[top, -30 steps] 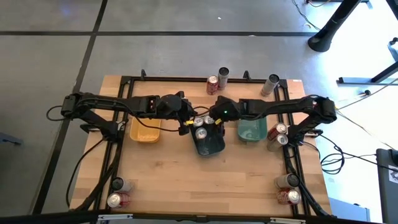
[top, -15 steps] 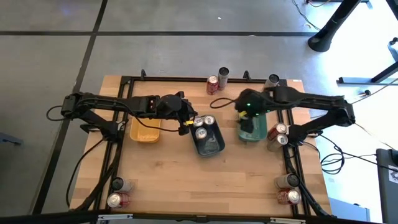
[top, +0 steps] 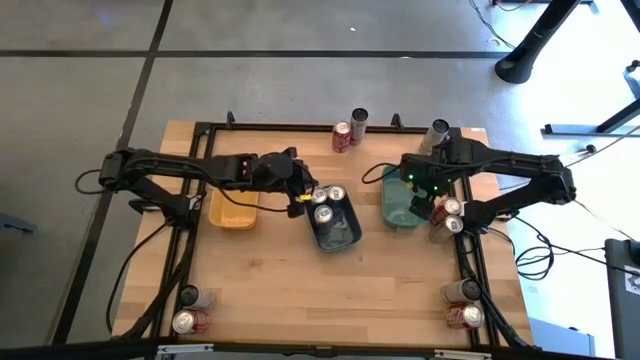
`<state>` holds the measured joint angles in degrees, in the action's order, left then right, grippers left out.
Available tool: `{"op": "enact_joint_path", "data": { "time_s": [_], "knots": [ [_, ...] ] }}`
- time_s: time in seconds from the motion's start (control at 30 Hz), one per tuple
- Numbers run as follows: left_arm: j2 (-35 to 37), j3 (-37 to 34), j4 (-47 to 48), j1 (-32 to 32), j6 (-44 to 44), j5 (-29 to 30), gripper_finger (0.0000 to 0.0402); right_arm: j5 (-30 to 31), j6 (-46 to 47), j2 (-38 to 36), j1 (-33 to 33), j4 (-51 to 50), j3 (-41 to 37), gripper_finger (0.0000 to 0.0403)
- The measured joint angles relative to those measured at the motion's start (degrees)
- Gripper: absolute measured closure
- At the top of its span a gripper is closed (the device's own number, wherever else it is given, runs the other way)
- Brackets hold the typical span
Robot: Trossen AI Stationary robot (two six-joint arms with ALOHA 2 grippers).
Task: Sort soda cans
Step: Put the blue soda can into blue bin
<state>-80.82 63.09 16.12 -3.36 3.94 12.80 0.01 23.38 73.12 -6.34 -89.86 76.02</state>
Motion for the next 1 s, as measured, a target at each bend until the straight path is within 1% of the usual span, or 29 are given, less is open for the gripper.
{"op": "enact_joint_path", "data": {
  "time_s": [0.1,0.33,0.63,0.77,1.0],
  "knots": [
    [-0.77,0.0,0.05,0.0,0.01,0.0,0.0386,-2.43,0.0,-0.65,1.42,-0.2,-2.51,0.0079],
    [-1.46,-0.02,0.37,0.45,0.7,0.0,0.0386,-2.75,0.61,-4.49,7.5,-0.14,-9.09,0.0079],
    [-1.46,-0.02,1.79,1.3,0.7,-0.06,0.0386,-2.08,10.68,-13.77,13.7,-0.18,-15.18,0.0079],
    [-1.46,-0.02,1.79,1.4,0.79,-0.04,0.0386,-2.04,15.04,-17.16,15.18,-0.19,-19.06,0.0079],
    [-1.46,-0.02,1.75,1.4,0.92,-0.04,0.0386,-2.17,18.72,-19.82,15.75,-0.13,-24.8,0.0079]
  ]
}}
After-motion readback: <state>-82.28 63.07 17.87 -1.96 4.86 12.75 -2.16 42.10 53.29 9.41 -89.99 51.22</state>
